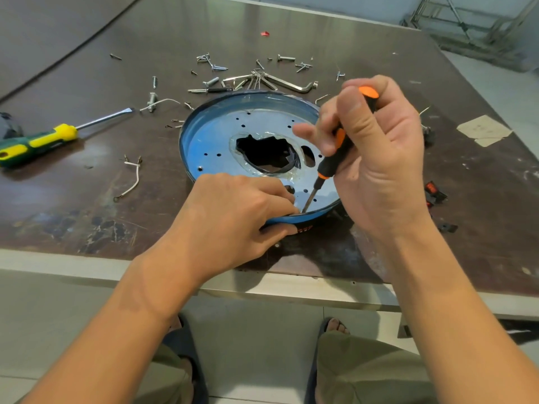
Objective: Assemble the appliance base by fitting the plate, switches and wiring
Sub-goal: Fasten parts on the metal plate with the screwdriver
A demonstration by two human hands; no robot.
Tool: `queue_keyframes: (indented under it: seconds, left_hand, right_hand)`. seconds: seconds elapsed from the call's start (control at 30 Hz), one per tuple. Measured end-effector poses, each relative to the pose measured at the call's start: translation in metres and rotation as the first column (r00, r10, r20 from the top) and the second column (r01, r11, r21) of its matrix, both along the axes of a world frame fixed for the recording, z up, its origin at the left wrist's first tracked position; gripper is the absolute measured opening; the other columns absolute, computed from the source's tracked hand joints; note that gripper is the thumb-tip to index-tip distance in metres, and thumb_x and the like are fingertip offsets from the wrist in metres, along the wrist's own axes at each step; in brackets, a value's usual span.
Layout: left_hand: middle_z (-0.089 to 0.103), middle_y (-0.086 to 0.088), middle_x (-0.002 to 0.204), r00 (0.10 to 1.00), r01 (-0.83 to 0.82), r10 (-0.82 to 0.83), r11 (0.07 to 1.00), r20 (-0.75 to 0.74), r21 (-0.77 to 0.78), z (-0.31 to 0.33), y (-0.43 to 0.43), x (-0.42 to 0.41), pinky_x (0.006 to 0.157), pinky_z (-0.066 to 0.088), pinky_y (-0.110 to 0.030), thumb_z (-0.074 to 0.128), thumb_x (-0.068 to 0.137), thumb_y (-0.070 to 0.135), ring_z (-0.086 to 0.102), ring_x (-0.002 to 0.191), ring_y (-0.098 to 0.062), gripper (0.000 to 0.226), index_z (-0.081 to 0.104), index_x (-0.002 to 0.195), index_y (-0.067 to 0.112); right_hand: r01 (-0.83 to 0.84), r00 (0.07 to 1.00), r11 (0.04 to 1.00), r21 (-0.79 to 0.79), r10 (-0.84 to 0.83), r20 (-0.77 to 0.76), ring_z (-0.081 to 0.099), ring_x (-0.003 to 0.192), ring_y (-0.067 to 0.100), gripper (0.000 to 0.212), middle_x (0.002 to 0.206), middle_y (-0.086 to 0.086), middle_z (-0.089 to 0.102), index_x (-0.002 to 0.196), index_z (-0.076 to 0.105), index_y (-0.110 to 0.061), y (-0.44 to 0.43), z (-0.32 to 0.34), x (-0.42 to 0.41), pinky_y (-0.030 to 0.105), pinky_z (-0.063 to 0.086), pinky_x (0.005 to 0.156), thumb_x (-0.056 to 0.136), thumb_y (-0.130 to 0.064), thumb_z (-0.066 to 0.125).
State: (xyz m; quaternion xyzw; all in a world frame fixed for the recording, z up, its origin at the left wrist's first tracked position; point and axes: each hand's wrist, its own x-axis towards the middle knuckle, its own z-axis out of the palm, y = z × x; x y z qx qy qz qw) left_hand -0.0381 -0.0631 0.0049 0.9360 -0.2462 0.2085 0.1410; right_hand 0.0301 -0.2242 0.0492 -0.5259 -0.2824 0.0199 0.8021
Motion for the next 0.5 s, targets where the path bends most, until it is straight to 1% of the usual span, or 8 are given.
queue_keyframes:
  seconds: [0.1,0.17,0.2,0.27,0.33,0.37,0.43,0.5]
  left_hand:
    - [0.074,0.017,0.101,1.000,0.009,-0.009,1.000,0.000,-0.006,0.0007,-0.0002,0.0004,0.050,0.051,-0.030,0.070,0.085,0.044,0.072,0.079,-0.012,0.019,0.079,0.096,0.031]
    - [0.074,0.016,0.100,1.000,0.007,-0.007,1.000,0.000,-0.004,0.0006,-0.0001,0.0006,0.050,0.051,-0.030,0.070,0.085,0.045,0.072,0.079,-0.012,0.019,0.079,0.095,0.031]
    - [0.074,0.016,0.100,1.000,0.005,-0.005,1.000,0.000,-0.001,0.0004,0.0000,0.0006,0.050,0.051,-0.030,0.070,0.085,0.045,0.072,0.079,-0.012,0.019,0.079,0.095,0.031]
    - [0.074,0.017,0.100,1.000,0.003,-0.003,1.000,0.002,0.007,0.0000,-0.0001,0.0008,0.050,0.050,-0.030,0.071,0.086,0.044,0.071,0.078,-0.013,0.019,0.079,0.095,0.031]
    - [0.074,0.017,0.102,1.000,0.004,-0.004,1.000,-0.005,0.007,0.0000,0.0003,0.0009,0.051,0.050,-0.029,0.071,0.086,0.044,0.071,0.078,-0.012,0.019,0.079,0.097,0.031]
    - [0.074,0.017,0.103,1.000,0.003,-0.003,1.000,-0.005,0.007,0.0001,0.0004,0.0009,0.051,0.050,-0.029,0.072,0.086,0.044,0.072,0.079,-0.012,0.019,0.079,0.097,0.031]
    - [0.074,0.017,0.103,1.000,-0.001,0.001,1.000,-0.005,0.003,-0.0001,0.0005,0.0008,0.051,0.051,-0.030,0.071,0.086,0.045,0.072,0.081,-0.012,0.019,0.079,0.097,0.031]
    - [0.074,0.016,0.103,1.000,0.001,-0.001,1.000,-0.004,0.002,-0.0002,0.0003,0.0007,0.051,0.051,-0.032,0.071,0.086,0.045,0.073,0.082,-0.013,0.019,0.079,0.097,0.031]
  right_hand:
    - [-0.080,0.994,0.997,0.014,0.080,-0.071,0.043,0.060,0.018,0.030,0.075,0.008,0.052,0.107,0.050,-0.004,-0.0015,0.0015,0.0011,0.036,0.040,0.067,0.103,-0.031,0.039]
    - [-0.109,0.992,0.994,-0.010,0.108,-0.069,0.047,0.065,0.019,0.039,0.080,0.010,0.055,0.113,0.054,0.000,-0.0046,0.0004,0.0022,0.036,0.037,0.068,0.108,-0.025,0.024]
    - [-0.103,0.993,0.994,-0.025,0.101,-0.056,0.050,0.069,0.019,0.038,0.083,0.010,0.058,0.111,0.056,0.000,-0.0055,-0.0004,0.0025,0.036,0.041,0.070,0.108,-0.019,0.024]
    - [-0.070,0.997,0.996,-0.048,0.069,-0.024,0.061,0.076,0.022,0.029,0.089,0.011,0.065,0.102,0.060,-0.002,-0.0034,-0.0014,0.0020,0.042,0.052,0.080,0.107,-0.012,0.034]
    - [-0.013,1.000,0.999,-0.032,0.013,-0.008,0.066,0.073,0.024,0.007,0.085,0.013,0.065,0.095,0.058,-0.007,-0.0001,-0.0024,0.0011,0.047,0.056,0.082,0.099,-0.005,0.053]
    - [0.019,1.000,1.000,-0.019,-0.019,-0.006,0.064,0.066,0.021,0.008,0.077,0.010,0.064,0.093,0.054,-0.009,0.0014,-0.0026,0.0010,0.047,0.056,0.079,0.096,-0.004,0.060]
    - [0.002,0.999,1.000,-0.015,-0.001,0.033,0.058,0.057,0.016,0.019,0.067,0.002,0.059,0.093,0.048,-0.009,0.0014,-0.0029,0.0008,0.043,0.052,0.072,0.091,-0.014,0.066]
    - [-0.081,0.996,0.996,-0.023,0.082,0.033,0.052,0.057,0.014,0.025,0.069,0.000,0.056,0.098,0.047,-0.010,-0.0002,-0.0011,0.0011,0.041,0.044,0.067,0.089,-0.029,0.062]
